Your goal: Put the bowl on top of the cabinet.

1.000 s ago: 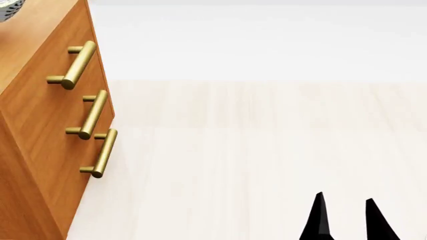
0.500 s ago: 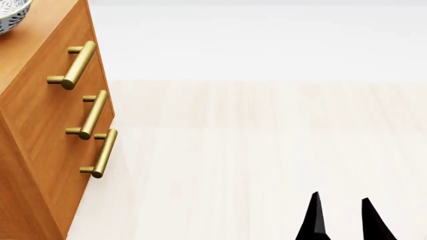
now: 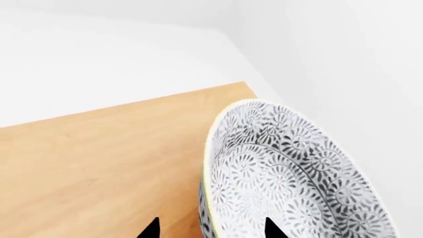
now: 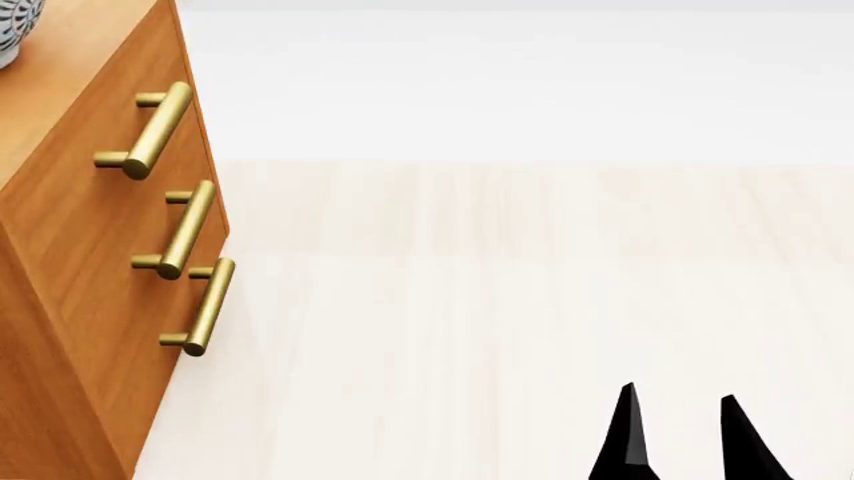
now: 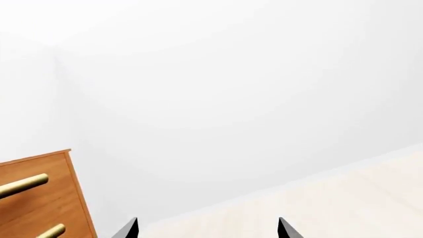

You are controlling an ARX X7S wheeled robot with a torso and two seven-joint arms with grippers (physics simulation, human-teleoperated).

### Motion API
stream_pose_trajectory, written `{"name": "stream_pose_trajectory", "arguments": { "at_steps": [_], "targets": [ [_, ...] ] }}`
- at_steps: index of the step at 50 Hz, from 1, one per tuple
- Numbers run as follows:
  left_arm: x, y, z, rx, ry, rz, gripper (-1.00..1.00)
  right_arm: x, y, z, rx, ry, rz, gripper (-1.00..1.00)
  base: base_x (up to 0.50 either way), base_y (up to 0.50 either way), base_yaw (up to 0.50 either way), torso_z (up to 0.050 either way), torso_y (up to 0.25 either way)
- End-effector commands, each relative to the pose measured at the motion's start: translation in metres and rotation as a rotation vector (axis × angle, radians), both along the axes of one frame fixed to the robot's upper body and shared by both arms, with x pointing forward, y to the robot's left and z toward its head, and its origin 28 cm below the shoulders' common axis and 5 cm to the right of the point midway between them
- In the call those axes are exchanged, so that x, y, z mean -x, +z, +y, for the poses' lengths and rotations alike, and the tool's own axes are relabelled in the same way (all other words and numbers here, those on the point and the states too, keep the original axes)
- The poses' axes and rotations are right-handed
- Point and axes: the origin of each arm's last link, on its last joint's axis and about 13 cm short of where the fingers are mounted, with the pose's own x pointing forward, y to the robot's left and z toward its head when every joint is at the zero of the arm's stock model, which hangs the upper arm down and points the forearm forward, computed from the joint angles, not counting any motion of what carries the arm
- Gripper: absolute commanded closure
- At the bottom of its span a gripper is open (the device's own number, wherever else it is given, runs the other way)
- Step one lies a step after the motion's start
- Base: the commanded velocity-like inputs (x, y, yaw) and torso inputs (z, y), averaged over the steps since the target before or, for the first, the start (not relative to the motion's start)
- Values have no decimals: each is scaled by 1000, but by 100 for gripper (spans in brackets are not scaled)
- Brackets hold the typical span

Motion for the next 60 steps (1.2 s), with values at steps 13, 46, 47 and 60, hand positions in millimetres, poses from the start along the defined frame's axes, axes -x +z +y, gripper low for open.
{"name": "stream_pose_trajectory", "arguments": {
  "at_steps": [13, 46, 47, 60],
  "targets": [
    [2, 1, -1, -49, 49, 4, -100, 1, 0, 0, 0, 1, -3, -100, 0, 0, 0, 0, 0],
    [25, 33, -27, -379, 143, -47, -100, 1, 1, 3, 15, 13, -3, -100, 0, 0, 0, 0, 0],
    [26, 34, -28, -377, 135, -53, -100, 1, 1, 3, 14, 12, -4, -100, 0, 0, 0, 0, 0],
    [35, 43, -42, -480, 140, -88, -100, 3, 1, 3, 15, 11, -8, -100, 0, 0, 0, 0, 0]
  ]
}}
